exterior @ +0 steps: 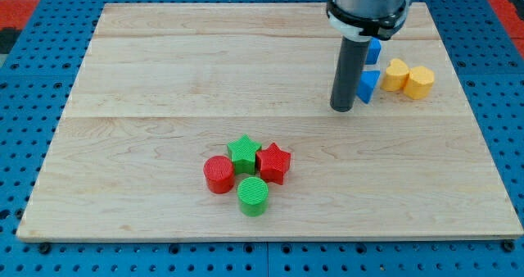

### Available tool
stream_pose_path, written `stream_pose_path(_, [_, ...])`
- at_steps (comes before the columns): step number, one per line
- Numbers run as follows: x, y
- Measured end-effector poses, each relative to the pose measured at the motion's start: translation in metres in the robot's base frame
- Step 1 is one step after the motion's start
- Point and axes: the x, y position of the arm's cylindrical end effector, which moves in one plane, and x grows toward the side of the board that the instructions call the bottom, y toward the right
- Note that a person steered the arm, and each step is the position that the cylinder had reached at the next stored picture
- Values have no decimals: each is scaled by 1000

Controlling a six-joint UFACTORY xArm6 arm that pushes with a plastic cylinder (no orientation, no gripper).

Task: Move the blue triangle to the right side

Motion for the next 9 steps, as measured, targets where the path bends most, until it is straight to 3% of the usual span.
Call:
stream_pose_path(5, [-18,36])
stream_pose_path(8, [-21,-9])
stream_pose_path(9, [-51,-8])
